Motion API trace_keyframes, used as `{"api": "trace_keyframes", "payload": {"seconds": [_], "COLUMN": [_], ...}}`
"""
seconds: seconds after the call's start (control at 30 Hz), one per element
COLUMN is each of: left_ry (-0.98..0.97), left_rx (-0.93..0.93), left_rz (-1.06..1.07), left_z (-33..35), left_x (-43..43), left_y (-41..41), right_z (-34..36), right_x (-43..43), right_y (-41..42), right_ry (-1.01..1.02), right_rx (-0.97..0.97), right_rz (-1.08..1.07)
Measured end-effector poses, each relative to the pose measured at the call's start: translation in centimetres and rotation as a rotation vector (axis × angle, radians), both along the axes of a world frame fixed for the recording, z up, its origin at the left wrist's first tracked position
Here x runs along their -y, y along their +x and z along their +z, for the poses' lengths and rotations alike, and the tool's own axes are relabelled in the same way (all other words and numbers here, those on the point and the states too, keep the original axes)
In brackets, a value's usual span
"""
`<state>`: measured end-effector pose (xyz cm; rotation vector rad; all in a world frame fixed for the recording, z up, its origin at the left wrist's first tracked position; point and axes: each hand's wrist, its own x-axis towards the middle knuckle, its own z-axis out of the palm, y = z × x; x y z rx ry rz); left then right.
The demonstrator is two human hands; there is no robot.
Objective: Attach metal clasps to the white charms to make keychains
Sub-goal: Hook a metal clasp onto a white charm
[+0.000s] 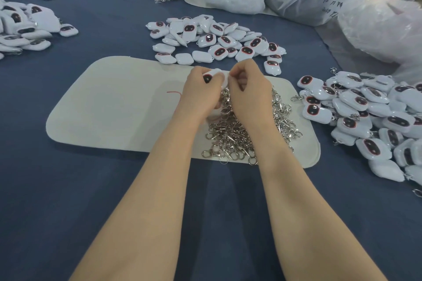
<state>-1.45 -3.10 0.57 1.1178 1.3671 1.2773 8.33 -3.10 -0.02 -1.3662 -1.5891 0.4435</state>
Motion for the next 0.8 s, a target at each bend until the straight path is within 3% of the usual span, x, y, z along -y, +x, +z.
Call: {"api": "trace_keyframes", "payload": {"seconds": [0.13,0.37,0.5,0.8], "left_ry": [-0.151,-0.370,-0.390,-0.247], "left_rx": [0.645,1.037,1.022,0.654], "left_rz": [-0.072,-0.278,-0.282,-0.039], "left_z": [1.0,1.4,1.3,0.6], "left_x": [0.3,0.3,0.5,0.2], "left_y": [-0.4,-0.9,-0.9,-0.4], "right_z": [0.5,0.5,0.5,0.7], "right_x": [-0.1,-0.3,-0.3,-0.6], "right_y": [-0.3,-0.5,-0.6,0.7], "right_ry": [-0.060,-0.109,-0.096,-0.213], "right_rx": [-0.247,-0.561,-0.590,-0.644], "right_rz": [0.050,0.150,0.148,0.221]}}
